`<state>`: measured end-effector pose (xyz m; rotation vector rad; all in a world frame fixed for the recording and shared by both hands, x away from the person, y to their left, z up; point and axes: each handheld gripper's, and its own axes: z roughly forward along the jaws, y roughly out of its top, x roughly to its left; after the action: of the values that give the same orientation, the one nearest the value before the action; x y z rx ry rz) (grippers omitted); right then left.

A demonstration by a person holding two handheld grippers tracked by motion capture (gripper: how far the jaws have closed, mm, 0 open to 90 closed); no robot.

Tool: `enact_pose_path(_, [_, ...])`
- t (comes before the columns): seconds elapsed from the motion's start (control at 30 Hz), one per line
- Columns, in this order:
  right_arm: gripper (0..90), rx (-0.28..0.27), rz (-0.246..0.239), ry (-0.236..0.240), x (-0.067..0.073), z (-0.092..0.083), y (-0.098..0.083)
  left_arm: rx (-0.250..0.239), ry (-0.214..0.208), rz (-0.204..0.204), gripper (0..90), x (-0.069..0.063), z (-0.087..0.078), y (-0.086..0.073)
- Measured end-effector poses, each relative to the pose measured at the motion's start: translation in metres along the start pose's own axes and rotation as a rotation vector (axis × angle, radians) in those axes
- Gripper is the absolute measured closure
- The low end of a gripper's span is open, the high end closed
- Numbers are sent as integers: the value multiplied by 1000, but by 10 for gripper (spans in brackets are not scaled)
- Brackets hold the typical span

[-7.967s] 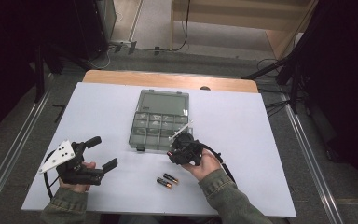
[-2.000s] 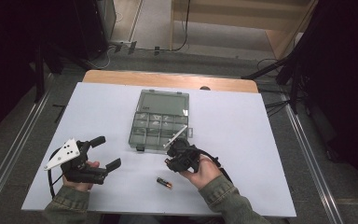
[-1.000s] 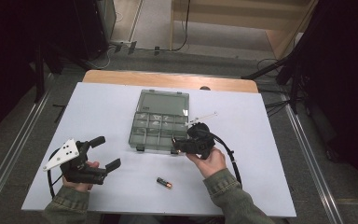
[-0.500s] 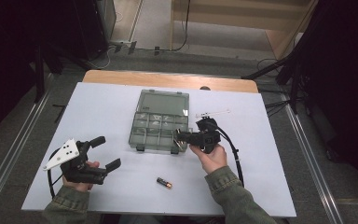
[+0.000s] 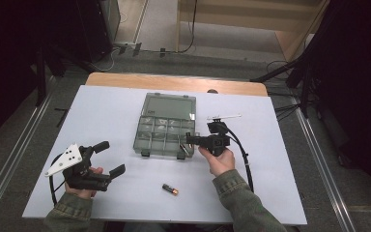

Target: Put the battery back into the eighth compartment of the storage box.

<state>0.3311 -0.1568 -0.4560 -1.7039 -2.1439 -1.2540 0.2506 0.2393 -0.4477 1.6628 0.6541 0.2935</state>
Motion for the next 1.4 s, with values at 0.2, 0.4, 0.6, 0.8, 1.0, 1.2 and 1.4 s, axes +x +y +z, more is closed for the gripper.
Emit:
enact_pose_path(0.2, [614,37,21,5,-4,6,1,-6,-11,1,0,0,0,0])
enact_pose_path(0.4, [97,16,-55,-9,4,1,2,-7,-15,1,0,0,0,0])
enact_pose_path(0.6, [0,36,-118,-68,16,-5,2,-5,-17,0,0,0,1,0])
enact_pose_path(0.8, [0,40,-189,-42,33,-11,1,0,-16,1,0,0,1,0])
enact_pose_path(1.0, [0,52,-243,-14,46,-12,-2,2,-17,1,0,0,2,0])
enact_pose_path(1.2, [0,58,-274,-7,55,-13,-4,3,-17,1,0,0,2,0])
enact_pose_path(1.4, [0,101,-325,-17,66,-9,-7,4,-18,-1,0,0,2,0])
